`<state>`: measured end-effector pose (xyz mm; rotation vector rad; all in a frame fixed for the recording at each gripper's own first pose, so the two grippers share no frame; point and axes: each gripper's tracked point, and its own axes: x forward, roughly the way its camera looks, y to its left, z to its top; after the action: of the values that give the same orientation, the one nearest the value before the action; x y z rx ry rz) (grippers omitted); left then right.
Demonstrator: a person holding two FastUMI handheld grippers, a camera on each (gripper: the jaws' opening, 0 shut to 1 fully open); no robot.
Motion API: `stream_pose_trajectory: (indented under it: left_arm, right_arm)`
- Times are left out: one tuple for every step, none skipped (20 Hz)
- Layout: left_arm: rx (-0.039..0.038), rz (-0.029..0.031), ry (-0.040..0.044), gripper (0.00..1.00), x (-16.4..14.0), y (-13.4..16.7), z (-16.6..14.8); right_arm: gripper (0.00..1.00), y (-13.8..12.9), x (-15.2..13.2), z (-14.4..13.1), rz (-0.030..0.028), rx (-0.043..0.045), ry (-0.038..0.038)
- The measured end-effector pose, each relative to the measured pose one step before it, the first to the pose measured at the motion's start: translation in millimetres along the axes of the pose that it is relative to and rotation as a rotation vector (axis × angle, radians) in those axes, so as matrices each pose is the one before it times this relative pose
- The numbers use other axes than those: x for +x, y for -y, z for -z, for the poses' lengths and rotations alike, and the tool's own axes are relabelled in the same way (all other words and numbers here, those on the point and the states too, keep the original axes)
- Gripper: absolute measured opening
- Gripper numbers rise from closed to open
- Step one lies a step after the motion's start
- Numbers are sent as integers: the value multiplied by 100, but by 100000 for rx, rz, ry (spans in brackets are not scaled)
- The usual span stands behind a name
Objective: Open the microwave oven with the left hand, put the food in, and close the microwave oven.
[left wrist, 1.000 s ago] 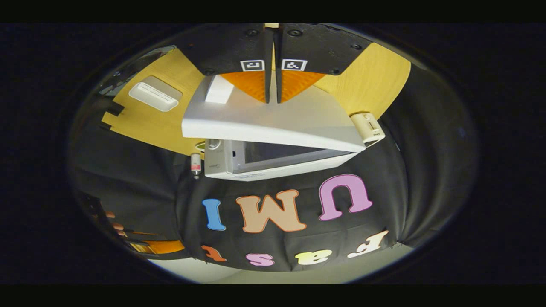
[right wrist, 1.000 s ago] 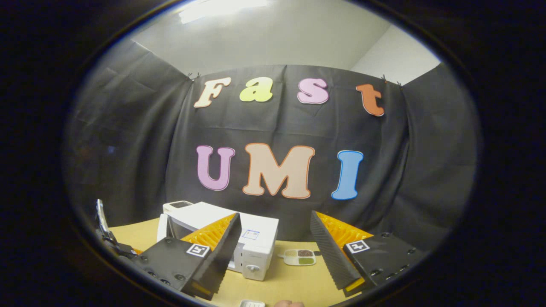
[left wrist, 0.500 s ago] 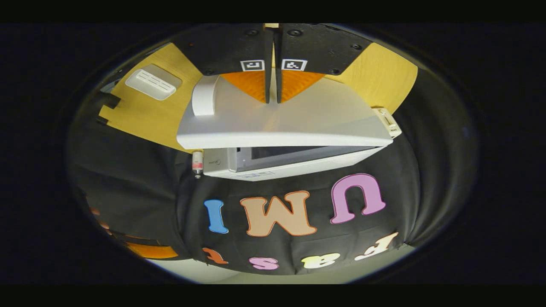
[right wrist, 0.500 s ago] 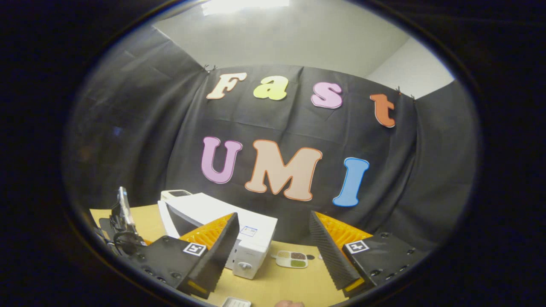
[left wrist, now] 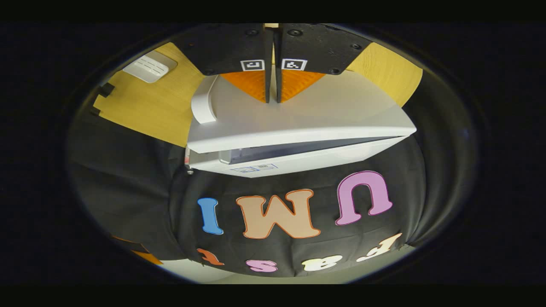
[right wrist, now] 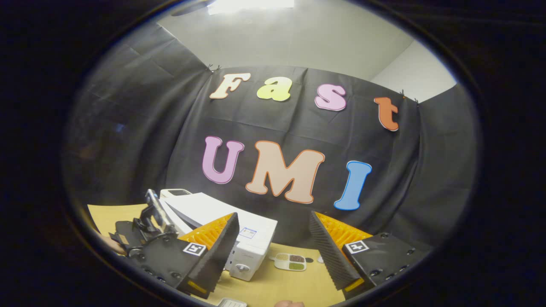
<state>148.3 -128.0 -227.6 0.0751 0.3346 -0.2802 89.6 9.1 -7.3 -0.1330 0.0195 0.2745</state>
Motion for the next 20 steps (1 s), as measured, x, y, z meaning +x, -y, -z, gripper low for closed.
stream_pose_trajectory:
  left_arm:
    - [-197,-163,206,0,626,-2,-278]
    - [-271,-599,223,1,495,-99,-314]
    - [-670,-287,99,0,693,-159,-24]
    - [-819,-188,-101,0,601,-37,-188]
    - [-102,-142,-356,0,437,4,-155]
    - [99,-585,139,0,277,-123,-64]
    - [-370,-143,-855,1,184,19,109]
    - [-1779,793,78,0,96,285,157]
    - [-1230,213,793,0,95,243,-97]
    - [98,-276,-550,0,21,-56,98]
    - [228,-336,-43,0,-45,-37,38]
    - [-395,29,371,0,96,102,-112]
    - [139,-638,-101,2,-15,-6,-36]
    - [663,-962,16,1,-43,-64,-37]
    - [159,-1086,852,1,145,-123,-213]
    - [-380,-324,290,0,227,-40,-131]
    - [-1463,760,-397,1,73,291,18]
    - [-875,615,-135,1,163,149,1]
    - [-618,778,21,1,-11,165,0]
    - [596,806,234,1,131,200,40]
  right_arm:
    - [100,188,2,5,438,247,-165]
    - [100,234,23,57,187,148,-123]
    - [100,177,16,-65,291,-164,-88]
    - [100,270,101,236,278,-236,-320]
    - [100,214,-51,88,306,-106,-461]
    - [96,263,218,-1,344,113,127]
    - [96,156,-90,-32,133,-71,8]
    - [100,217,-121,-21,96,-2,-145]
    - [96,86,36,225,32,92,-227]
    - [100,106,118,141,7,274,-438]
    - [100,73,-9,186,24,389,-418]
    - [97,55,-83,37,-53,295,-106]
    - [97,50,-22,-10,-5,366,288]
    - [97,62,179,152,97,308,-143]
    - [100,69,27,235,229,463,-516]
    - [100,-7,-39,251,19,726,-594]
    - [100,-6,-33,152,-125,765,-349]
    - [97,94,-19,63,60,484,-12]
    - [97,168,129,71,255,337,-103]
    - [97,110,-41,123,299,823,-306]
